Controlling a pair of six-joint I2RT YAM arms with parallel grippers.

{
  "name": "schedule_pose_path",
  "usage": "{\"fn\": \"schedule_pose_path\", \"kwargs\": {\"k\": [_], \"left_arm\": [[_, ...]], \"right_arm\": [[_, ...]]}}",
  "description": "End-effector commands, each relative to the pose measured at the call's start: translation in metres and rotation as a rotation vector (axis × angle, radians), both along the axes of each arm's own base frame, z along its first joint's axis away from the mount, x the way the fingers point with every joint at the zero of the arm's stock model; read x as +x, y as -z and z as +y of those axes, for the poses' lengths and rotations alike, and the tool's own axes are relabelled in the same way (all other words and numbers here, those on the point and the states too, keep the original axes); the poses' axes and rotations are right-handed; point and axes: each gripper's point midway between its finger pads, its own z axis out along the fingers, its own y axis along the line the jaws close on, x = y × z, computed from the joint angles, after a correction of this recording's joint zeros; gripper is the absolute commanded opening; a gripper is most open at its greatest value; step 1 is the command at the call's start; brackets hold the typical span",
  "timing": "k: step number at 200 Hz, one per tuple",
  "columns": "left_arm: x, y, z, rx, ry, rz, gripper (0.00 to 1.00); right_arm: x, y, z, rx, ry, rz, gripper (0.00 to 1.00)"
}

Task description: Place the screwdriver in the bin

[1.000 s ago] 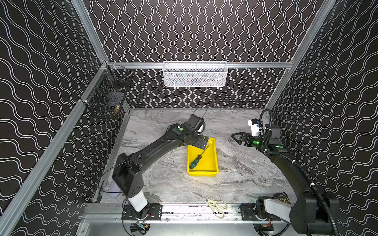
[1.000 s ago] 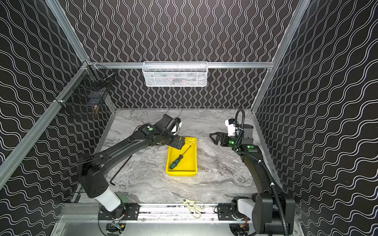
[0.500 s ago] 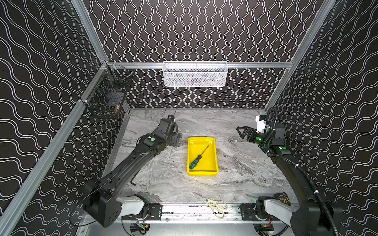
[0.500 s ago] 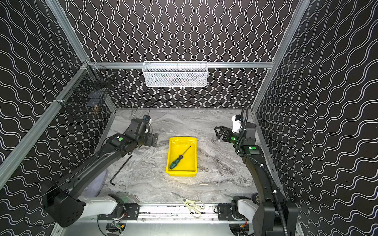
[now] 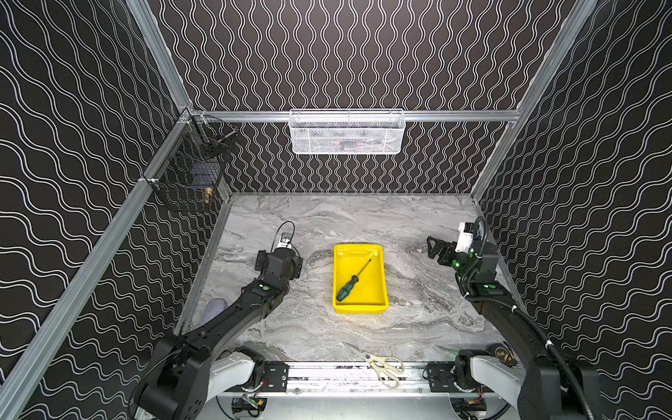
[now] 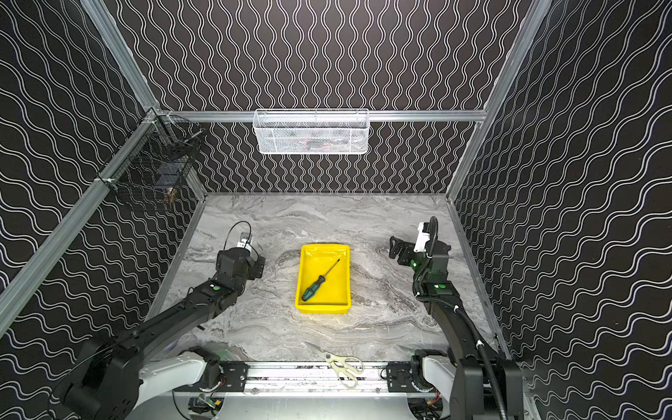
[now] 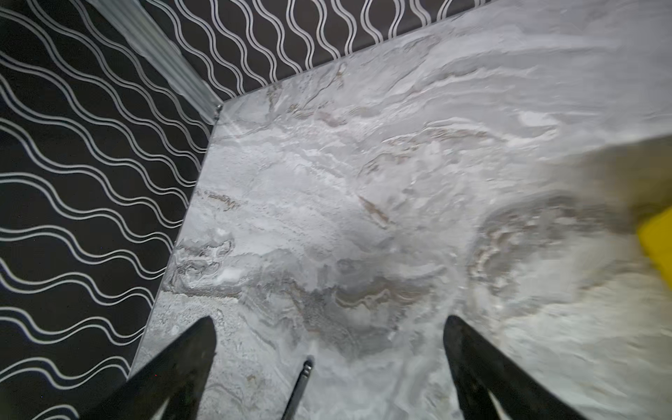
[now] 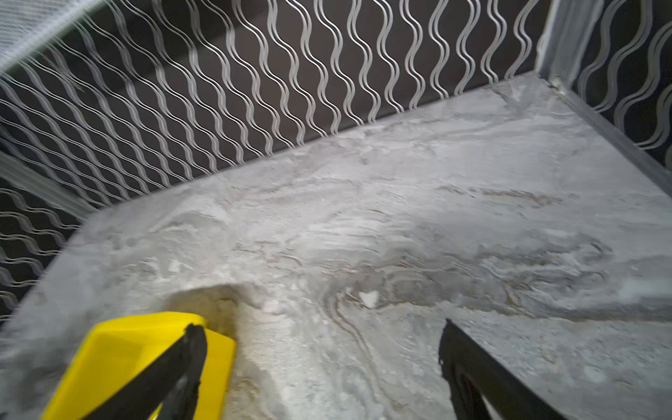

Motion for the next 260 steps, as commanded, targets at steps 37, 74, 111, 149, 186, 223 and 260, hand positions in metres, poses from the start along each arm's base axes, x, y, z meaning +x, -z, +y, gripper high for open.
{"fn": "schedule_pose_path", "kwargs": {"k": [37, 74, 111, 149, 186, 223, 260], "left_arm": [[0.030, -0.016, 0.039, -0.016, -0.061, -0.244, 0.99], [0.030, 0.009, 0.061, -0.095, -0.071, -0.226, 0.99], [0.030, 0.024, 0.077, -0.141, -0.112, -0.222, 0.99], [0.035, 0.028, 0.070, -0.135, -0.046, -0.192, 0.99], [0.042, 0.032, 0.061, -0.122, 0.017, -0.163, 0.99], [0.045, 0.036, 0.059, -0.132, 0.036, -0.133, 0.99], [0.044, 0.035, 0.059, -0.137, 0.040, -0.139, 0.99]], "right_arm": [[0.019, 0.008, -0.022, -0.218, 0.070, -0.144, 1.00], [0.013, 0.017, -0.036, -0.326, 0.132, -0.199, 0.99], [0.018, 0.029, -0.030, -0.312, 0.097, -0.189, 1.00], [0.019, 0.031, -0.031, -0.315, 0.104, -0.187, 1.00], [0.019, 0.033, -0.031, -0.315, 0.100, -0.191, 1.00], [0.019, 0.033, -0.031, -0.316, 0.097, -0.189, 1.00], [0.016, 0.041, -0.034, -0.302, 0.121, -0.181, 1.00]]}}
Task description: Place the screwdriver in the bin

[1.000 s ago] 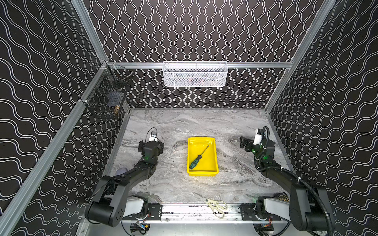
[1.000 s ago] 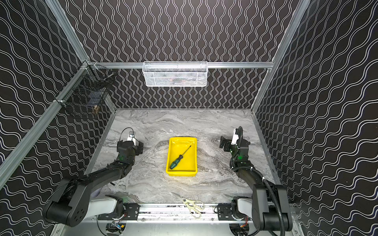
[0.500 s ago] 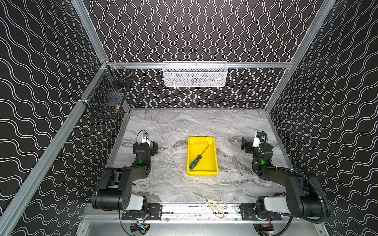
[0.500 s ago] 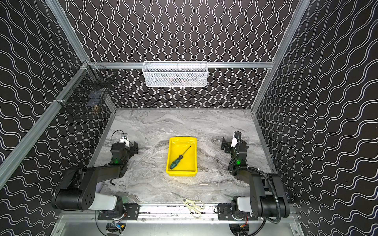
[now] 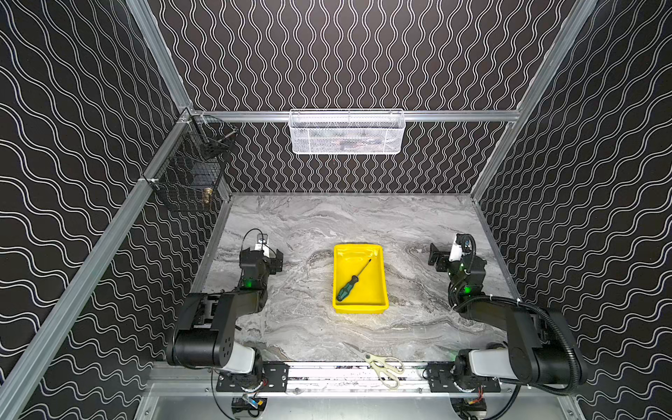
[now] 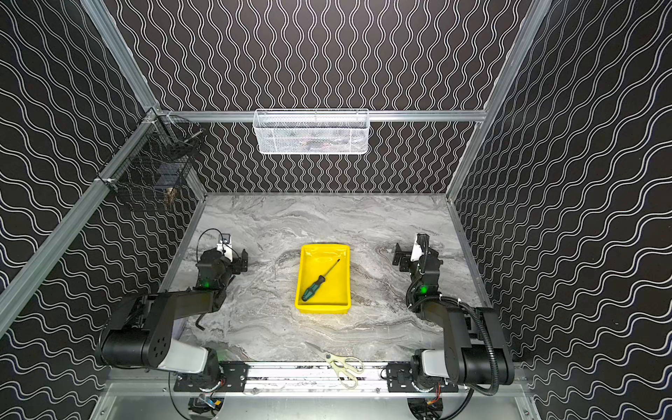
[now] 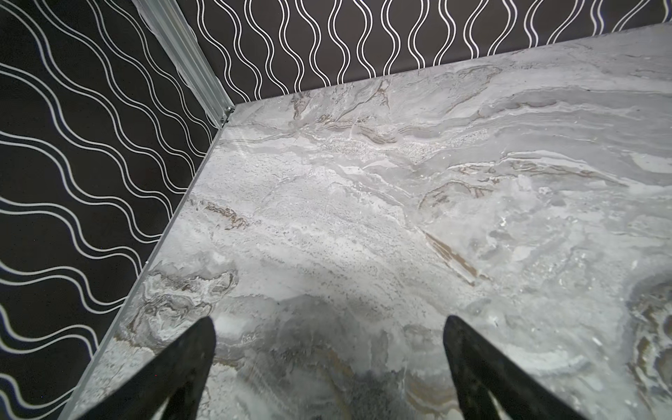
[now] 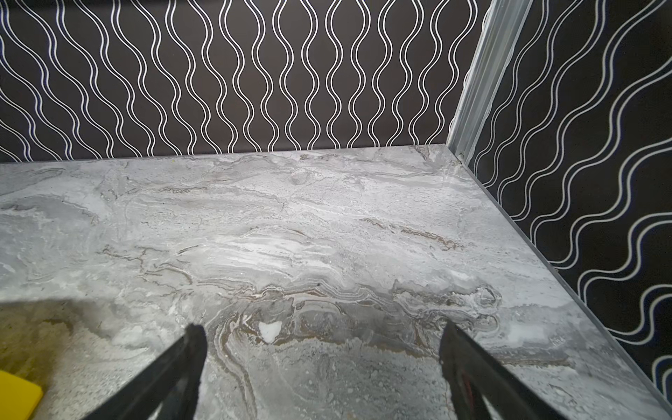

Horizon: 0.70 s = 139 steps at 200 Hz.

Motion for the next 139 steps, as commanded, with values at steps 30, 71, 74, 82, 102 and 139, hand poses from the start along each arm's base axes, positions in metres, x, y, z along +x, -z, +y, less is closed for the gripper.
{"fn": "schedule_pose_path", "kwargs": {"k": [30, 71, 74, 82, 102, 139], "left_arm": [[-0.003, -0.006, -0.002, 0.002, 0.026, -0.032, 0.99], [-0.011, -0.011, -0.009, -0.042, 0.050, -0.061, 0.99], [-0.011, -0.011, -0.009, -0.049, 0.051, -0.062, 0.99], [-0.013, -0.012, -0.012, -0.073, 0.059, -0.076, 0.99], [-0.011, -0.014, -0.020, -0.102, 0.102, -0.101, 0.99], [-0.011, -0.007, -0.017, -0.138, 0.074, -0.166, 0.99]], "right_arm": [[-0.005, 0.004, -0.004, 0.002, 0.026, -0.091, 1.00], [-0.006, 0.013, -0.007, 0.006, 0.039, -0.075, 1.00], [-0.006, 0.014, -0.006, 0.006, 0.036, -0.073, 0.99], [-0.005, 0.012, -0.006, 0.003, 0.031, -0.086, 1.00], [-0.005, 0.012, -0.006, 0.003, 0.035, -0.087, 1.00], [-0.005, 0.012, -0.006, 0.003, 0.035, -0.089, 0.99]]}}
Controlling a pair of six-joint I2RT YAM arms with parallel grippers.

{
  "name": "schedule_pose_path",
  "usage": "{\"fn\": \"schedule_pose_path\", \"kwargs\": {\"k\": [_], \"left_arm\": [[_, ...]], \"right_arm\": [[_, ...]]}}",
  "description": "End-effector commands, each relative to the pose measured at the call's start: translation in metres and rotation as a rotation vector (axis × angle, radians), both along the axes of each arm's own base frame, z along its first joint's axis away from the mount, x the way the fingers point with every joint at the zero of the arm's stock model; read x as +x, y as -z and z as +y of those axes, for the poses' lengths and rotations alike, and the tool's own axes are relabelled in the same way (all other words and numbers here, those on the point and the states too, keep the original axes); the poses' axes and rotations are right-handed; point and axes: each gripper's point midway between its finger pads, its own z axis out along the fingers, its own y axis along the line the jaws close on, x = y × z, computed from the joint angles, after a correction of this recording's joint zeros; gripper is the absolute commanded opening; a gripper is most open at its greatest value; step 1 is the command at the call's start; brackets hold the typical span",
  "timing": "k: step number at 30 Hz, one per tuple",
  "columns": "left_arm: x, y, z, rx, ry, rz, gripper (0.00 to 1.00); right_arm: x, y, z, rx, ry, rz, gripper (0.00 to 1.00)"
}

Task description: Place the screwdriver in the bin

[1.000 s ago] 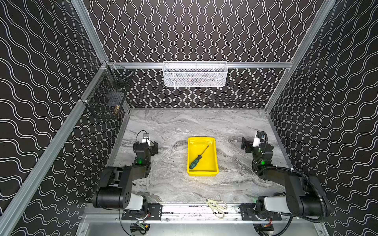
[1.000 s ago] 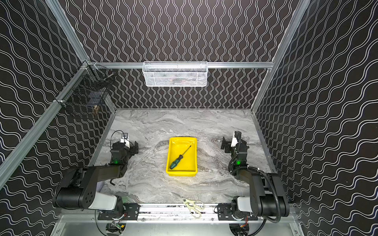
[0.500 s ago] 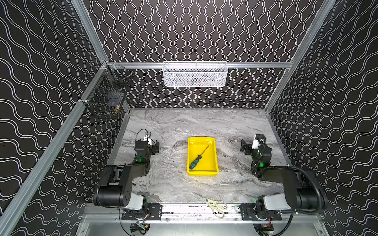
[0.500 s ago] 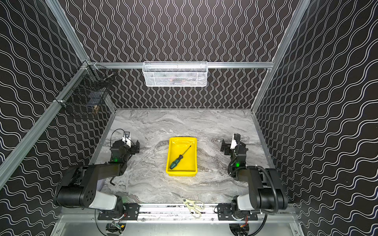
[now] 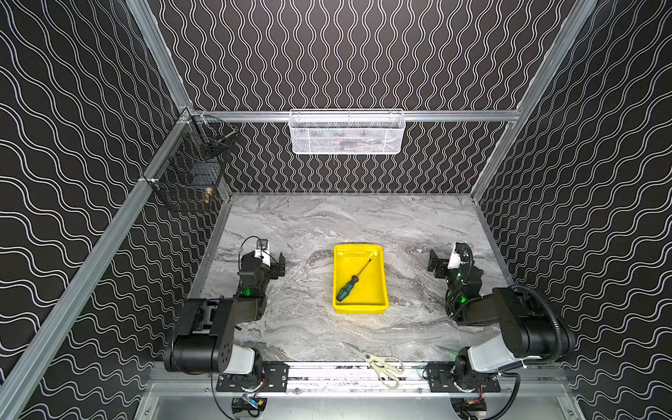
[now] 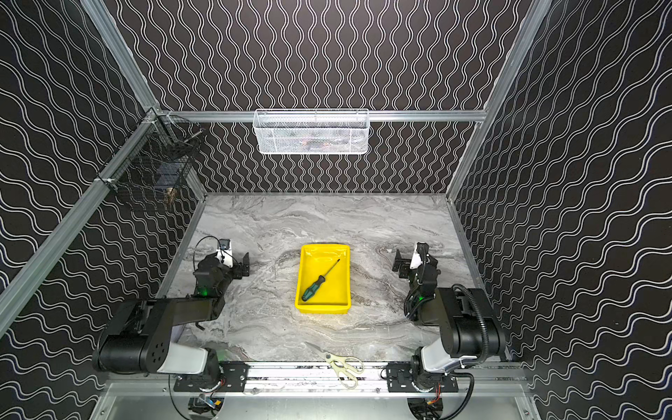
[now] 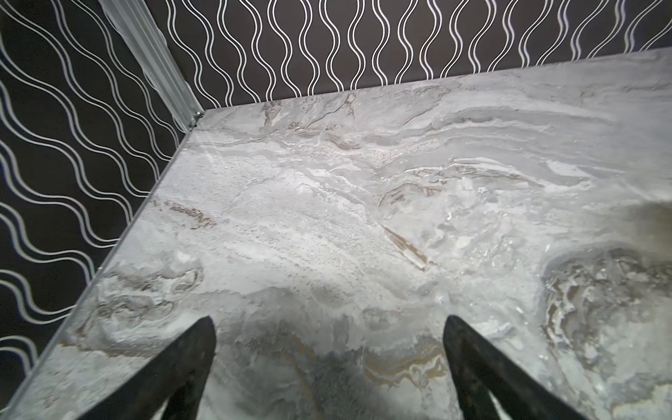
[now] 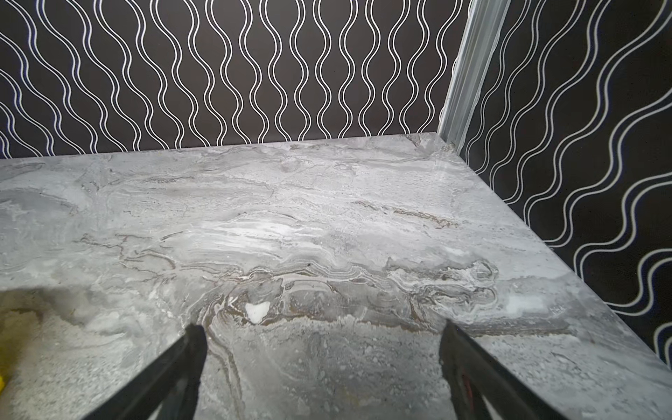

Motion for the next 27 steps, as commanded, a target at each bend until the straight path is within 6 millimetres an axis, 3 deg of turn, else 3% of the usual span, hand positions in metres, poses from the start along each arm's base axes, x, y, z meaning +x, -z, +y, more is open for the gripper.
{"fn": "schedule_pose_path", "kwargs": {"k": [1, 4, 5, 10, 27], "left_arm": [[0.002, -0.010, 0.000, -0.041, -0.009, -0.103, 0.99], [0.003, 0.005, 0.009, -0.043, -0.062, -0.096, 0.99], [0.008, 0.003, 0.009, -0.036, -0.059, -0.121, 0.99], [0.025, 0.018, -0.005, -0.030, 0.020, 0.009, 0.99], [0.026, 0.017, -0.008, -0.020, 0.031, 0.008, 0.99]], "right_arm": [[0.004, -0.014, -0.001, 0.001, 0.003, -0.056, 0.99], [0.003, -0.015, -0.002, -0.003, 0.010, -0.060, 1.00], [0.003, -0.015, -0.003, -0.004, 0.015, -0.062, 1.00], [0.002, -0.016, -0.006, -0.003, 0.036, -0.064, 1.00], [0.008, -0.012, -0.007, 0.018, 0.031, -0.035, 1.00]]}}
